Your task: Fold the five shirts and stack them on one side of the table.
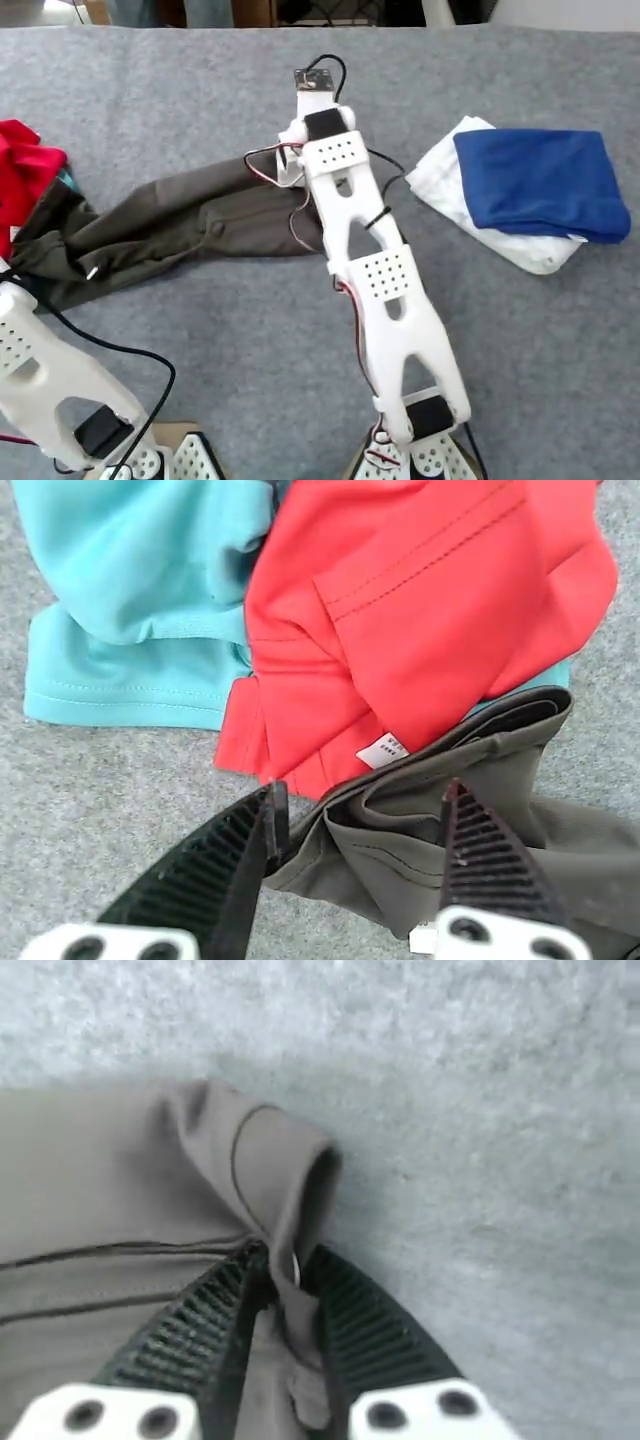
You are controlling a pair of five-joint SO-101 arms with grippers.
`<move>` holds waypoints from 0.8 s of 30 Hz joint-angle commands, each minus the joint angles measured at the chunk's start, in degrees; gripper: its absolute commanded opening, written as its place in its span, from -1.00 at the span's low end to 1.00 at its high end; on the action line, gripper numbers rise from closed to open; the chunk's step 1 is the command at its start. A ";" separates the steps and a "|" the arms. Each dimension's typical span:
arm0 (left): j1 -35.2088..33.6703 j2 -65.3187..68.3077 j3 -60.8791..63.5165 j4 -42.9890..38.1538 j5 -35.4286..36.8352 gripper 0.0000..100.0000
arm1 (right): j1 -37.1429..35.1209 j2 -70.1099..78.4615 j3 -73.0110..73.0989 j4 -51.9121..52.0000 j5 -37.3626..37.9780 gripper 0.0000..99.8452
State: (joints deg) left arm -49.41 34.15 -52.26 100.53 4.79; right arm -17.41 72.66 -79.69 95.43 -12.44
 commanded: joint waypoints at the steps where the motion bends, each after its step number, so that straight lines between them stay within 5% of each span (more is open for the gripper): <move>1: -0.48 -3.16 -2.51 0.26 0.09 -0.47 | 6.15 -0.57 -4.09 5.27 4.66 -0.97; 9: 0.13 -3.16 -2.59 0.26 0.18 -0.47 | 18.81 -1.63 -2.15 5.80 14.07 -0.97; 19: 11.74 -3.16 -3.21 -0.18 5.01 -0.47 | 20.66 -7.87 7.69 5.80 21.45 -0.95; 24: 21.41 -3.16 -2.68 -8.53 12.04 -0.47 | 20.48 -9.36 4.09 5.71 20.04 -0.53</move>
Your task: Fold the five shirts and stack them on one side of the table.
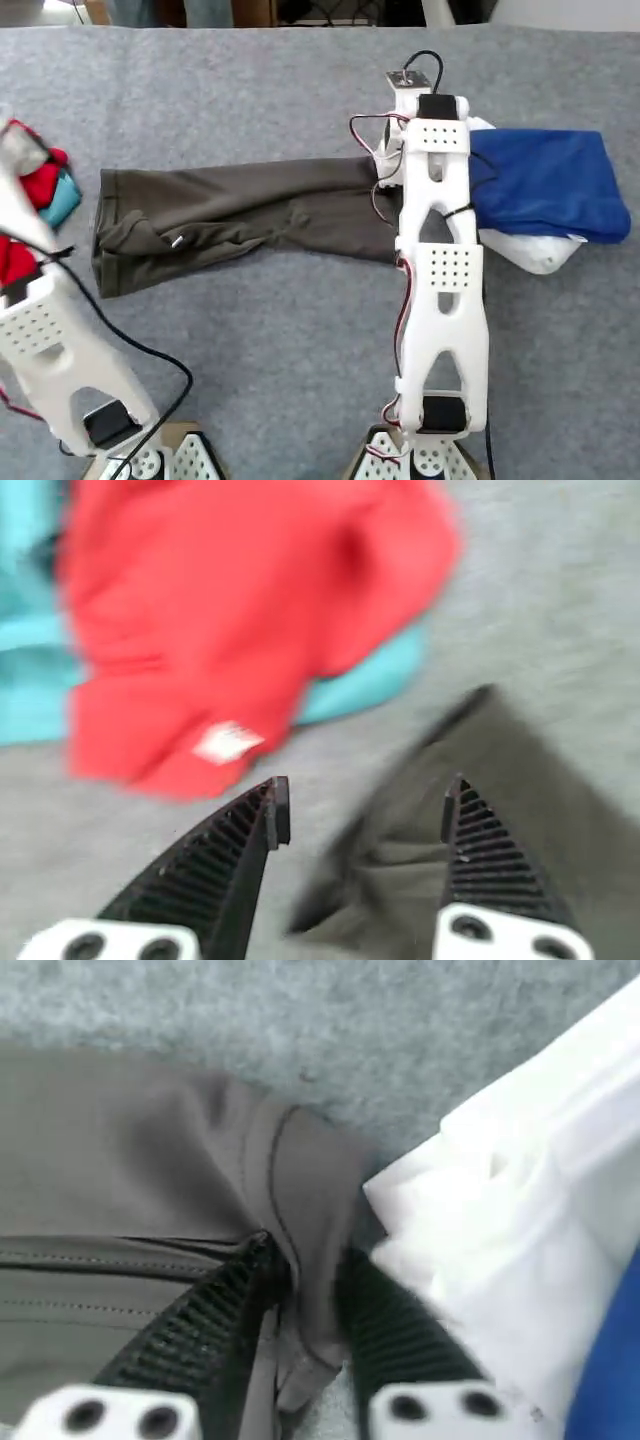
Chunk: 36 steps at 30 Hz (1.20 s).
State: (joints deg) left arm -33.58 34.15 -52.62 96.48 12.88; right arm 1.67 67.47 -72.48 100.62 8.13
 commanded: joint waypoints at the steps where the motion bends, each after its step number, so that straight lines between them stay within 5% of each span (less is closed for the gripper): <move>1: 7.43 -3.16 -2.24 -6.15 5.36 -0.47 | 0.97 -4.62 -4.53 0.53 -0.53 -0.46; 9: 14.73 8.18 0.48 -21.63 6.51 -0.48 | 1.58 -12.00 -9.01 0.53 -0.70 -0.62; 16: 12.35 14.24 -7.08 -13.10 6.24 -0.95 | 0.79 -17.01 -9.10 -3.52 -11.60 -0.91; 19: 13.05 14.68 -14.20 -4.31 6.15 -0.93 | 0.62 -17.71 -9.10 -6.95 -15.38 -0.91; 25: 13.93 17.58 -18.33 0.70 6.59 -0.94 | -0.88 -15.87 -7.25 -9.93 -24.97 -0.91; 28: 14.55 20.40 -18.24 0.09 6.59 -0.94 | -2.73 -11.30 -7.87 -10.99 -29.45 -0.92; 36: 13.85 27.96 -18.42 -6.86 6.59 -0.94 | -3.96 -0.84 -21.49 -7.03 -26.64 -0.92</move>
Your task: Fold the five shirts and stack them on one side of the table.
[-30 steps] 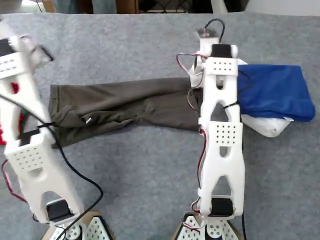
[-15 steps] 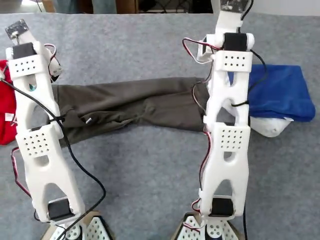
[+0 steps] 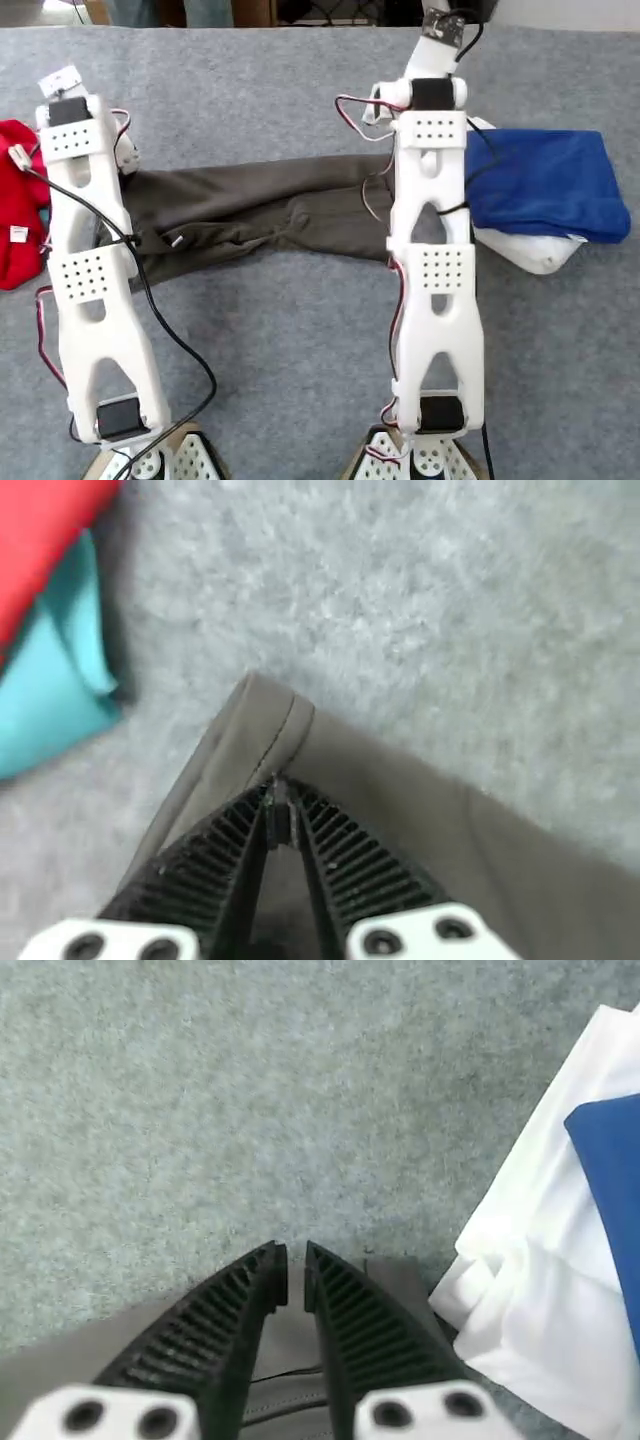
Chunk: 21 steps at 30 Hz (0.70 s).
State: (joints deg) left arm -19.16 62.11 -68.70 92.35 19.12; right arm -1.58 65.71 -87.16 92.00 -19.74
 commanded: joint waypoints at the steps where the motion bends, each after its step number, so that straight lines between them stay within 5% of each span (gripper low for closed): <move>1: -0.84 0.62 -2.33 -4.13 0.35 -0.94 | -0.88 2.07 -8.66 1.93 1.85 -0.92; 14: -3.30 1.58 -2.42 -12.75 0.00 -0.94 | -2.11 3.74 -8.04 1.41 4.57 -0.92; 21: -2.42 1.58 -21.41 2.11 0.00 -0.94 | -2.37 3.74 -8.40 1.85 4.66 -0.92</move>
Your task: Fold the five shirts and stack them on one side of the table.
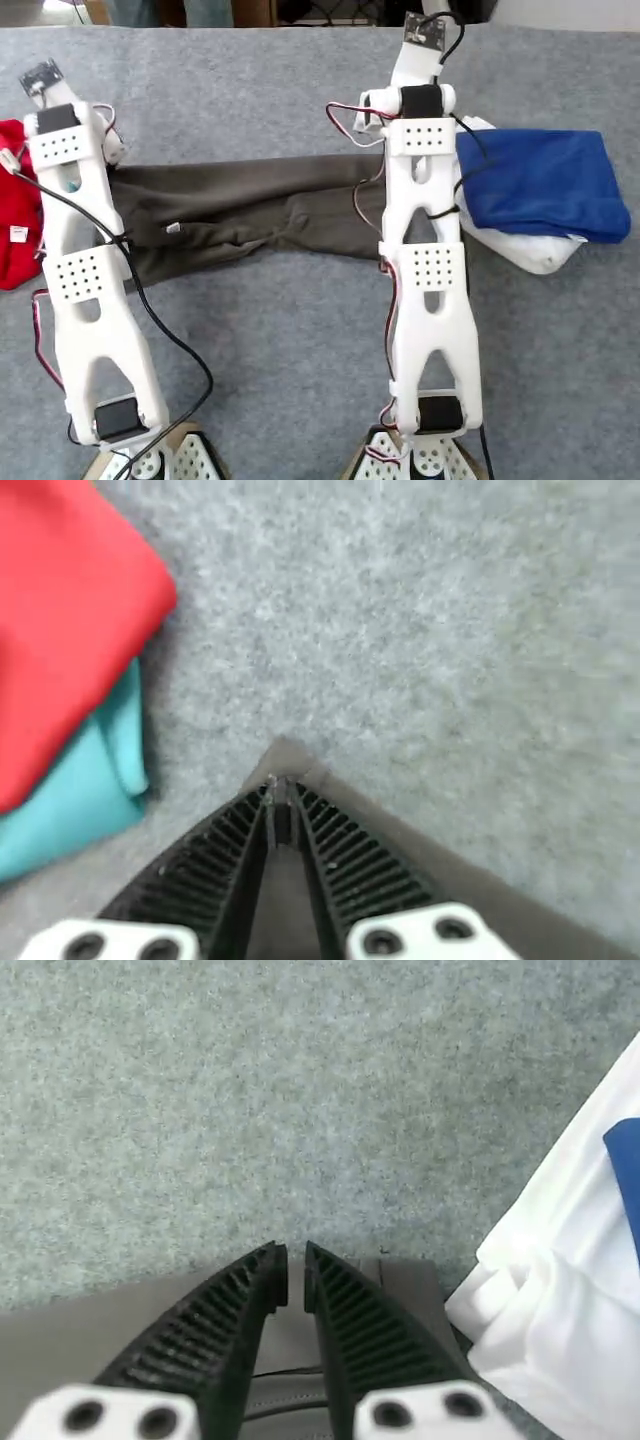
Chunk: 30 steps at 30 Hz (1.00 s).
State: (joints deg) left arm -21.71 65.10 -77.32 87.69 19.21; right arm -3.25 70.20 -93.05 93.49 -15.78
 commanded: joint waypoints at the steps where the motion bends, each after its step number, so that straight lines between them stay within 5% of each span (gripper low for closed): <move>1: 0.31 -1.41 -17.45 9.76 -0.09 -0.94 | -0.62 -0.75 -2.51 0.35 0.88 -0.92; 5: 2.51 -5.71 -16.22 13.54 -2.90 -0.94 | -1.23 -0.84 -2.15 0.53 7.38 -0.92; 14: 10.59 -21.36 17.98 13.36 -3.43 -0.94 | -6.33 2.77 -2.68 2.81 19.78 -0.92; 20: 8.31 -24.35 37.14 4.75 -3.69 -0.94 | -5.98 4.88 -2.68 -0.26 20.75 -0.91; 24: 7.52 -24.44 41.89 2.64 -3.96 -0.94 | -6.15 5.41 -2.68 -0.35 23.03 -0.91; 30: 7.34 -24.53 39.25 10.20 -6.77 -0.94 | -5.98 6.90 -2.42 -2.81 23.38 -0.91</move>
State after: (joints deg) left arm -13.45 44.62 -35.65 94.29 13.58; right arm -8.97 77.14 -93.41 92.09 6.73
